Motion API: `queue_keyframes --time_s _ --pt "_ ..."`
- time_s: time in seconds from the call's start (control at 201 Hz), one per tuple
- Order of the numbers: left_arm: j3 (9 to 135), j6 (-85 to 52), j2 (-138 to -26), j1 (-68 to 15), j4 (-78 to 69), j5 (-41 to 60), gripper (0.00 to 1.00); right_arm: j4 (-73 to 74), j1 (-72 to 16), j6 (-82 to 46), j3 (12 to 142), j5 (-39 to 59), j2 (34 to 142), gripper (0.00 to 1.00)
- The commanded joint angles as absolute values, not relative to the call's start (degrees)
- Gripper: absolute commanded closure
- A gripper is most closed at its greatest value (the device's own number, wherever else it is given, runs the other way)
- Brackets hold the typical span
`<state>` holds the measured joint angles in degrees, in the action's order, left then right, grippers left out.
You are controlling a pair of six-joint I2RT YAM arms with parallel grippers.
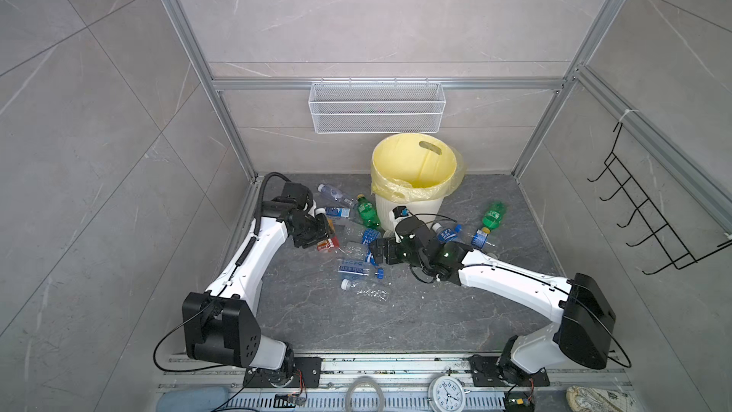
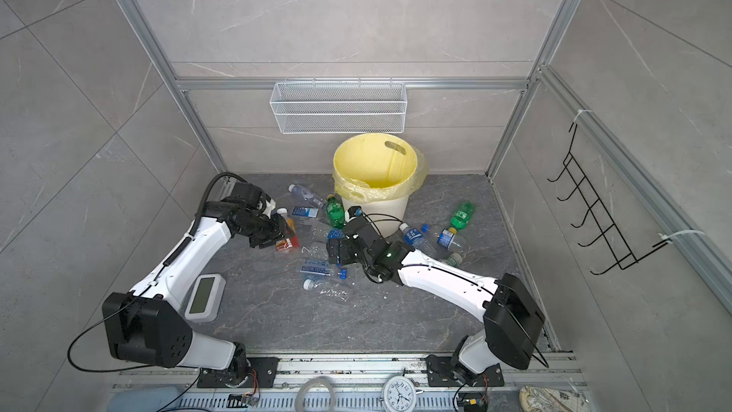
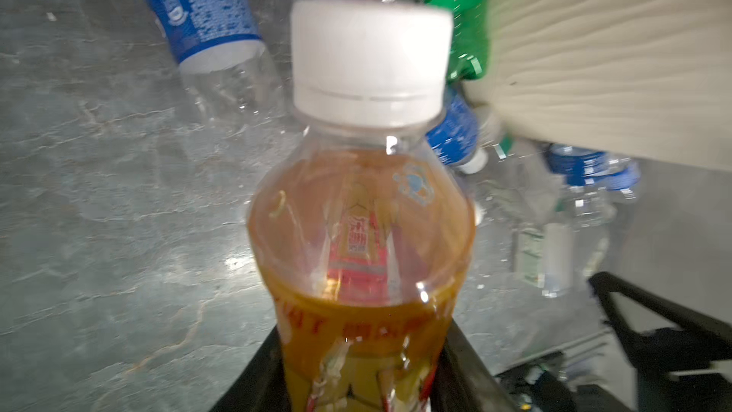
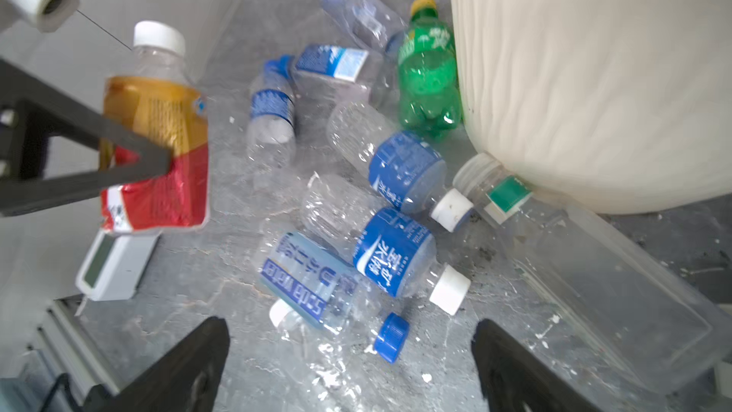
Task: Throw the plastic bottles in the bin
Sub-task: 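Carry the bottle toward the right gripper and grasp it with the right gripper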
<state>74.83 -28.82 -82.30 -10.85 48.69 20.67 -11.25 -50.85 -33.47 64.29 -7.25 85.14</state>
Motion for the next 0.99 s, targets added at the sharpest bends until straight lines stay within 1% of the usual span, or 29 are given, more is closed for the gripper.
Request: queue_keyframes --time_s 0.0,0.139,0.264,0.353,0.513,0.647,0.986 --pt "75.2 -40.4 -79.1 -10.8 37.9 32.7 0.56 -8.1 -50.5 -34.0 63.6 -9.0 81.6 0.0" --pt "70.3 -55.9 -75.6 -10.8 22.3 36.7 0.55 -4.5 -50.6 -33.0 64.5 -9.4 80.8 0.0" --pt "68.7 -64.2 -75.5 -10.9 13.9 38.8 0.55 0.2 -50.7 -32.7 65.4 -8.7 82.3 0.0" --pt "69.8 -66.0 -76.2 -10.9 13.5 40.6 0.55 2.8 -50.9 -32.7 66.1 -9.0 83.9 0.01" --pt "68.1 -70.9 -75.0 -11.2 9.2 42.2 0.54 7.0 -51.9 -31.2 67.6 -9.8 86.2 0.0" --pt "67.9 -71.7 -74.2 -11.4 8.9 43.1 0.53 9.9 -52.4 -30.1 68.2 -9.8 86.9 0.02" --pt "67.1 -72.3 -73.3 -12.7 8.6 43.5 0.53 8.4 -52.9 -27.6 72.5 -10.4 88.7 0.06"
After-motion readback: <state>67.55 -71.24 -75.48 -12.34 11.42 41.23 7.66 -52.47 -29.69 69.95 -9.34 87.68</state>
